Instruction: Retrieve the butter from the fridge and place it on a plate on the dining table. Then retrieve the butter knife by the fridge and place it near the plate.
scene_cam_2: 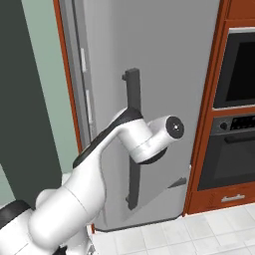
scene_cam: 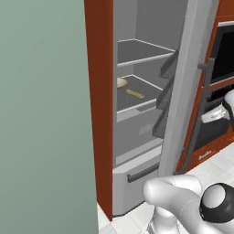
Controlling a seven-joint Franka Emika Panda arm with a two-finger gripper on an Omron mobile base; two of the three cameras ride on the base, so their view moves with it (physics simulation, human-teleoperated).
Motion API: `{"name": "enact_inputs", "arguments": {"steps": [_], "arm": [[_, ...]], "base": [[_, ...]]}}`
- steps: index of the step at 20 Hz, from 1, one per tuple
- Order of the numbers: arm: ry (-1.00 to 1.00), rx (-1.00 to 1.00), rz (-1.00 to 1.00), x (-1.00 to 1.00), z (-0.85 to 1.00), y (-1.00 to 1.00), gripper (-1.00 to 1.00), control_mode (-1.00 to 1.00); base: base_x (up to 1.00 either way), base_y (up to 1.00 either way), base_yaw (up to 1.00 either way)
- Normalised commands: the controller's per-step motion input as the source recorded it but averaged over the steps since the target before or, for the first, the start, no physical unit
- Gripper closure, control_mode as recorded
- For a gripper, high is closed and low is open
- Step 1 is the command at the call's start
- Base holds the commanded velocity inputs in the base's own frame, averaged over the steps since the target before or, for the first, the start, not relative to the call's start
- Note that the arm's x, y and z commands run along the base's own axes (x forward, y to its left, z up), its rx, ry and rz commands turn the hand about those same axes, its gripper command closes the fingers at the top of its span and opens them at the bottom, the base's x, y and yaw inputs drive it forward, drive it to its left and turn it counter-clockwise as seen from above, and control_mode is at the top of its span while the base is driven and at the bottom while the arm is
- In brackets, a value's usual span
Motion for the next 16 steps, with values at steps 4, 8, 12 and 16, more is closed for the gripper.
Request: {"name": "enact_inputs", "arguments": {"steps": [4,8,12,16], "arm": [[0.02,0.00,0.00,-0.26,0.01,-0.22,-1.00,-1.00],[0.00,0.00,0.00,-0.29,0.04,-0.13,-1.00,-1.00],[0.00,0.00,0.00,-0.62,0.15,-0.08,-1.00,-1.00],[0.00,-0.01,-0.01,-0.50,0.27,-0.08,-1.00,-1.00]], "base": [[0.00,0.00,0.00],[0.00,0.00,0.00],[0.00,0.00,0.00],[0.00,0.00,0.00]]}}
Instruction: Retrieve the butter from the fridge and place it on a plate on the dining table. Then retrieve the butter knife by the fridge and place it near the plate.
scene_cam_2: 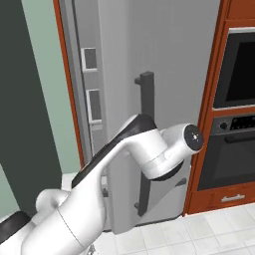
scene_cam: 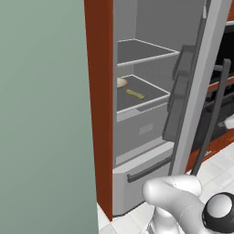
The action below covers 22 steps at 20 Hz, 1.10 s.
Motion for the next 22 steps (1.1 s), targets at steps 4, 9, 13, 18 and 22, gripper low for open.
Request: {"name": "enact_inputs", "arguments": {"steps": [4,9,13,18,22], "arm": [[-0.03,-0.21,-0.05,-0.41,0.24,0.22,-1.00,-1.00],[-0.06,-0.39,-0.03,-0.64,0.28,0.43,-1.00,-1.00],[-0.10,-0.41,-0.04,-0.99,0.36,0.47,-1.00,-1.00],[-0.06,-0.43,-0.01,-0.97,0.37,0.69,-1.00,-1.00],[0.06,-0.45,0.00,-0.36,0.25,0.98,-1.00,-1.00]], "base": [[0.00,0.00,0.00],[0.00,0.00,0.00],[0.00,0.00,0.00],[0.00,0.00,0.00],[0.00,0.00,0.00]]}}
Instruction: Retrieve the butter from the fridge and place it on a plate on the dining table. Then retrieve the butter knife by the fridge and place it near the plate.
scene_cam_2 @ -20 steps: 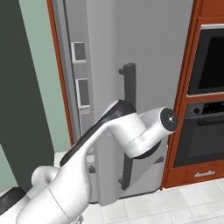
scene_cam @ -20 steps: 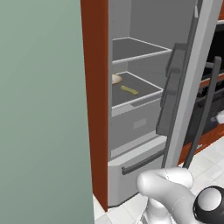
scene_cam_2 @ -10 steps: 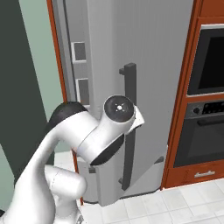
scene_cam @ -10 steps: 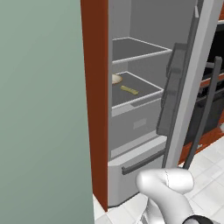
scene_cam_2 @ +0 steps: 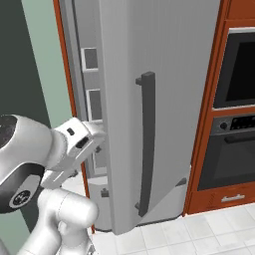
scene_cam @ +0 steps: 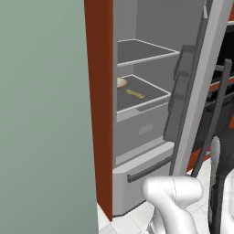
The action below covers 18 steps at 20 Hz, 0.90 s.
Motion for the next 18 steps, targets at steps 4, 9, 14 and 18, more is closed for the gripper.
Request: {"name": "enact_inputs", "arguments": {"steps": [4,9,14,18], "arm": [[0.29,-0.34,0.00,0.11,0.04,0.87,-1.00,-1.00],[0.25,-0.28,0.05,0.34,0.02,0.74,-1.00,-1.00],[0.09,-0.16,0.16,0.44,0.00,0.46,-1.00,-1.00],[0.01,-0.03,0.23,0.49,0.00,0.02,-1.00,-1.00]], "base": [[0.00,0.00,0.00],[0.00,0.00,0.00],[0.00,0.00,0.00],[0.00,0.00,0.00]]}}
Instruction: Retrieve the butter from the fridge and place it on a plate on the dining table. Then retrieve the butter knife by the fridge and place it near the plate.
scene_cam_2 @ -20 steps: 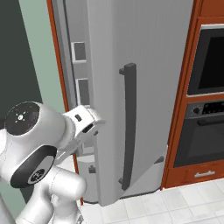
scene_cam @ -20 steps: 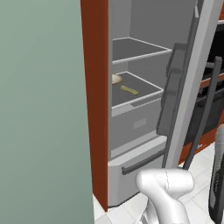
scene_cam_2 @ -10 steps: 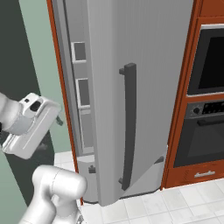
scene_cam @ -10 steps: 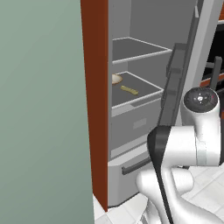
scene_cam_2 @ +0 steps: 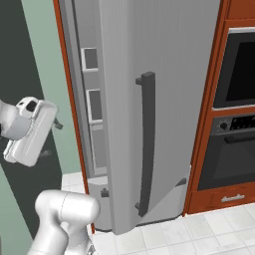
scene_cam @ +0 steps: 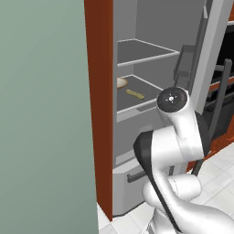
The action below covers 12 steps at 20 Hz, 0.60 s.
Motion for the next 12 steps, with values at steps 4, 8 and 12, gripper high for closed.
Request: {"name": "enact_inputs", "arguments": {"steps": [4,8,12], "arm": [[0.02,0.00,0.25,0.50,0.00,0.00,-1.00,-1.00],[0.13,-0.08,0.19,0.46,0.00,0.00,-1.00,-1.00],[0.26,-0.20,0.03,0.56,0.00,-0.02,-1.00,-1.00]], "base": [[0.00,0.00,0.00],[0.00,0.00,0.00],[0.00,0.00,0.00]]}}
